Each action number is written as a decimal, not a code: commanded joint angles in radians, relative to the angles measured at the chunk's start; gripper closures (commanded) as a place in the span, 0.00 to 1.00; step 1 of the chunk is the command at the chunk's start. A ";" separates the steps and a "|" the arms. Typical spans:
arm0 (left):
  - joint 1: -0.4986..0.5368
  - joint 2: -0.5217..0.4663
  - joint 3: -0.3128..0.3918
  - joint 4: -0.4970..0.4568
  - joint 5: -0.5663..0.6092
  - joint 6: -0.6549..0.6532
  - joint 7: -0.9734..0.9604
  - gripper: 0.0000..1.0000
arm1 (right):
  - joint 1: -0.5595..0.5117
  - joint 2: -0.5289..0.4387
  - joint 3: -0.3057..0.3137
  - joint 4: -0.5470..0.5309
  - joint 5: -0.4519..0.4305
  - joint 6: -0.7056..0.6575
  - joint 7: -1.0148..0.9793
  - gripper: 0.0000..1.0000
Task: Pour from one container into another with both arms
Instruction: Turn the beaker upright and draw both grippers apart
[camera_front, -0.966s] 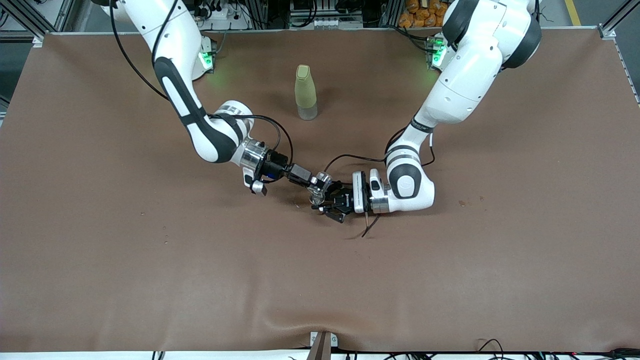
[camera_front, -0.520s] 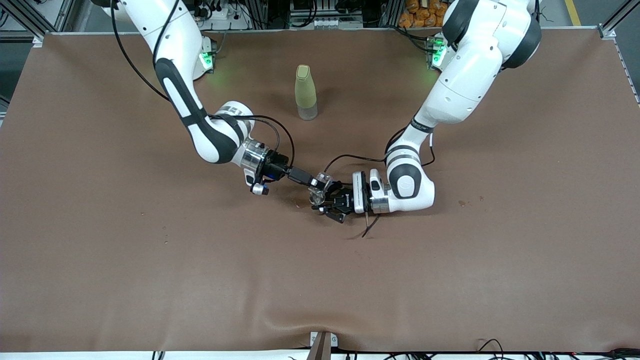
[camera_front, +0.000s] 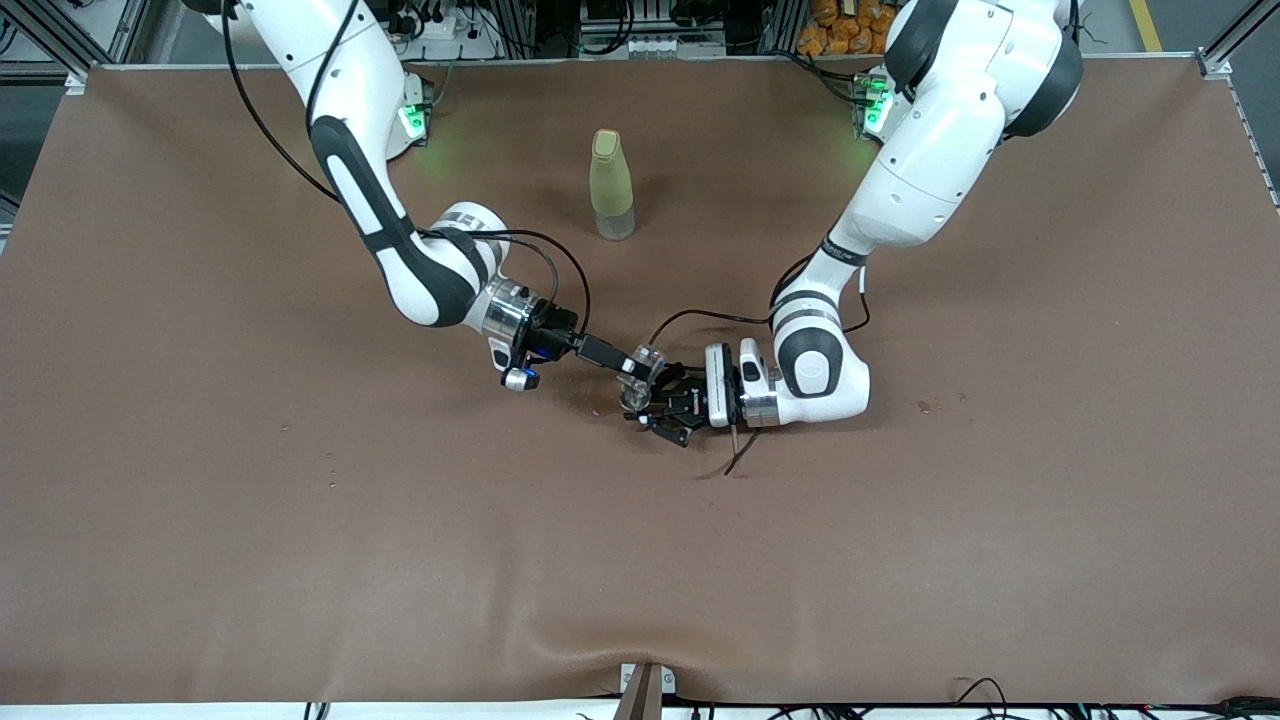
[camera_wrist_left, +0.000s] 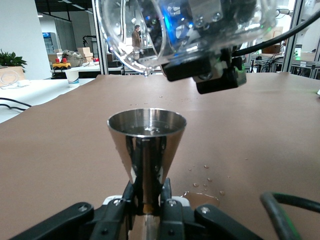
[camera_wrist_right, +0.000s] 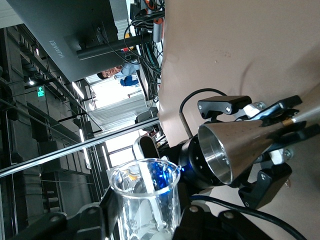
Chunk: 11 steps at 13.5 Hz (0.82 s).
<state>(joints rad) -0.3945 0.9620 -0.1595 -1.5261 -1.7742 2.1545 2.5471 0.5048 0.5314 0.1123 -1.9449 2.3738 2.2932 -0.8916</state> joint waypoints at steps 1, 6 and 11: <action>-0.010 -0.006 0.009 0.006 -0.011 0.007 0.007 1.00 | 0.009 -0.008 -0.008 0.012 0.013 0.017 -0.053 0.85; 0.006 -0.031 0.026 0.001 0.030 0.015 -0.008 1.00 | -0.125 -0.004 -0.013 0.044 -0.304 -0.014 -0.155 0.87; 0.103 -0.083 0.020 -0.072 0.113 -0.030 -0.028 1.00 | -0.374 0.008 -0.014 0.049 -0.627 -0.303 -0.272 0.87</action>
<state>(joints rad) -0.3319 0.9427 -0.1329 -1.5285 -1.6933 2.1529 2.5315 0.2300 0.5315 0.0787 -1.9032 1.8580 2.0715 -1.0903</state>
